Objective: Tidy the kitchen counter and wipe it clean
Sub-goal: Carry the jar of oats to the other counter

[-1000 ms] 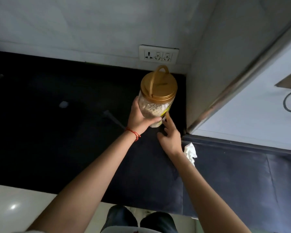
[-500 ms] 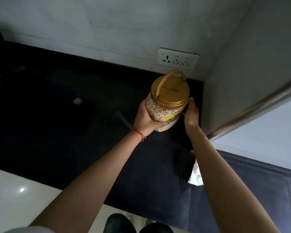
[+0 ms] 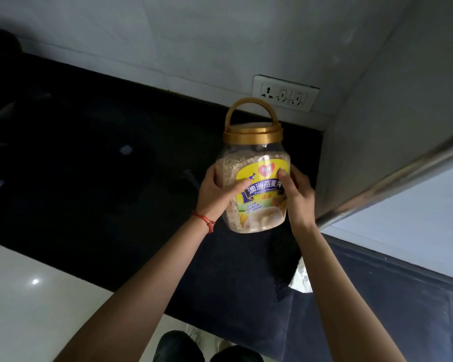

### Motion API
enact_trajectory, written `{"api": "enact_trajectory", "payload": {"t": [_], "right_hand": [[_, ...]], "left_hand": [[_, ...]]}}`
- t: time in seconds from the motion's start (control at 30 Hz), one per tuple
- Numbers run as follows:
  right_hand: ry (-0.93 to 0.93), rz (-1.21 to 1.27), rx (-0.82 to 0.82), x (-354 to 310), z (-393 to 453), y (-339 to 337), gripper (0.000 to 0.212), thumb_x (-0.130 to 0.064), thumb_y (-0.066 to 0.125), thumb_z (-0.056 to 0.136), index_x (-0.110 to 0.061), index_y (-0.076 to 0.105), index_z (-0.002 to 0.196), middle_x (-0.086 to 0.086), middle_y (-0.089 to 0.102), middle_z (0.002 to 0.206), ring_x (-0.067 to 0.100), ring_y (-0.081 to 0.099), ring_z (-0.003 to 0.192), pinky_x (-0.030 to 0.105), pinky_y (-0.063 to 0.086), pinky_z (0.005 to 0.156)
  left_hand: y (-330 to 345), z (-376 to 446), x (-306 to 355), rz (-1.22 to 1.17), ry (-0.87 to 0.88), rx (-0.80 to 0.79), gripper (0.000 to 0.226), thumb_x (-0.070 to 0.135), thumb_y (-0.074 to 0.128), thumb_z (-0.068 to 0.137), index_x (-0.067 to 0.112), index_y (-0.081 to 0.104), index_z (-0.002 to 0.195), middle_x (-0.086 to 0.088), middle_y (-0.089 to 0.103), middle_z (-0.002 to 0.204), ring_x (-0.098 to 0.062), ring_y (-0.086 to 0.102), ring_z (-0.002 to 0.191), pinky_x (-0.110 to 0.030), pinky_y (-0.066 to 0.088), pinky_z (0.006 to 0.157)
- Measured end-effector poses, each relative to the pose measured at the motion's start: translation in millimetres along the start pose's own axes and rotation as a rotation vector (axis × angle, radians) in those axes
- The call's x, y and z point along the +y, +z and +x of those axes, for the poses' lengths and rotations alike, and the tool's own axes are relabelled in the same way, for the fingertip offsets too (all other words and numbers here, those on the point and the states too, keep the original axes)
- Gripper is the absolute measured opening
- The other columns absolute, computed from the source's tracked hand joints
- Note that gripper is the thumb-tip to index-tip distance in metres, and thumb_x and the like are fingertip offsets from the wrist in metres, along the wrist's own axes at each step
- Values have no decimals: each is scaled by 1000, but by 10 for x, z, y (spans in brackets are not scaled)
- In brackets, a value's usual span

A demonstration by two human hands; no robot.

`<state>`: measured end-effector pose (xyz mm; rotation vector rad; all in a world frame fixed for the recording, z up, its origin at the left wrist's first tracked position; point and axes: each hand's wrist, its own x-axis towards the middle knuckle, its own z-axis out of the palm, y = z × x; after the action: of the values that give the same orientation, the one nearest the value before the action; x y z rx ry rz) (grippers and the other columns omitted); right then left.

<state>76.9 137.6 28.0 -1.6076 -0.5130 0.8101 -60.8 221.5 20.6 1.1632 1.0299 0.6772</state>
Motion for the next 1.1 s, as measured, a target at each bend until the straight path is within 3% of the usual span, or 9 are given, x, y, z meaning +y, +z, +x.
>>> {"api": "enact_trajectory", "payload": {"t": [0.07,0.17,0.27,0.37,0.47,0.73,0.87,1.0,1.1], "right_hand": [[-40,-3,-32,-45,-139,51,47,-43,67,73,-24,61,115,5,59,117,13,61,100,26,52,86],[-59,32,-108,-119,-351,174,41,-25,70,79,-26,58,117,6,48,118,2,58,96,11,51,72],[-34,135,-321,-214,-556,344,43,-29,73,73,-35,55,112,11,53,119,19,65,100,31,58,74],[32,207,-487,-278,-756,590,39,-19,60,74,-31,47,109,3,63,101,17,70,82,27,57,61],[87,209,-551,-300,-1006,897,40,-19,59,73,-31,47,109,-1,66,92,16,71,76,25,56,57],[166,84,-737,-130,-1905,2135,54,-25,61,74,-31,44,125,2,68,100,20,71,84,28,57,61],[192,12,-830,56,-2398,2872,55,-29,68,75,-32,46,125,3,67,106,19,71,89,29,57,65],[220,-108,-942,247,-2797,3590,94,-65,77,45,-36,45,128,4,66,113,21,69,94,38,59,73],[166,-180,-1003,327,-3029,4093,76,-60,73,52,-40,49,121,-3,68,106,12,70,89,30,58,68]], "left_hand": [[-86,-90,66,-75,-37,41,76,32,77,57,7,48,122,-7,66,101,-12,67,81,-18,56,60],[-311,-278,115,-175,-93,68,82,50,71,50,7,54,118,-7,69,96,-19,69,81,-35,59,71],[-580,-552,120,-273,-138,107,96,59,79,40,7,56,118,-11,69,101,-26,68,89,-43,56,81],[-880,-809,121,-343,-153,173,103,62,81,36,7,55,120,-19,65,113,-36,64,102,-52,51,90],[-1233,-1086,141,-327,-137,226,96,62,80,37,10,59,115,-19,67,111,-36,65,101,-51,53,88],[-2534,-1904,-52,-354,-126,466,63,51,69,48,17,63,101,-11,73,96,-32,68,90,-46,57,81],[-3314,-2328,-223,-412,-152,593,74,54,67,45,13,60,106,-15,71,98,-32,69,87,-47,57,79],[-4008,-2677,-373,-459,-164,728,80,55,69,44,11,57,109,-17,70,101,-35,69,88,-48,57,78],[-4449,-2877,-434,-506,-164,818,83,56,70,45,9,55,112,-19,69,104,-37,68,90,-51,56,81]]}}
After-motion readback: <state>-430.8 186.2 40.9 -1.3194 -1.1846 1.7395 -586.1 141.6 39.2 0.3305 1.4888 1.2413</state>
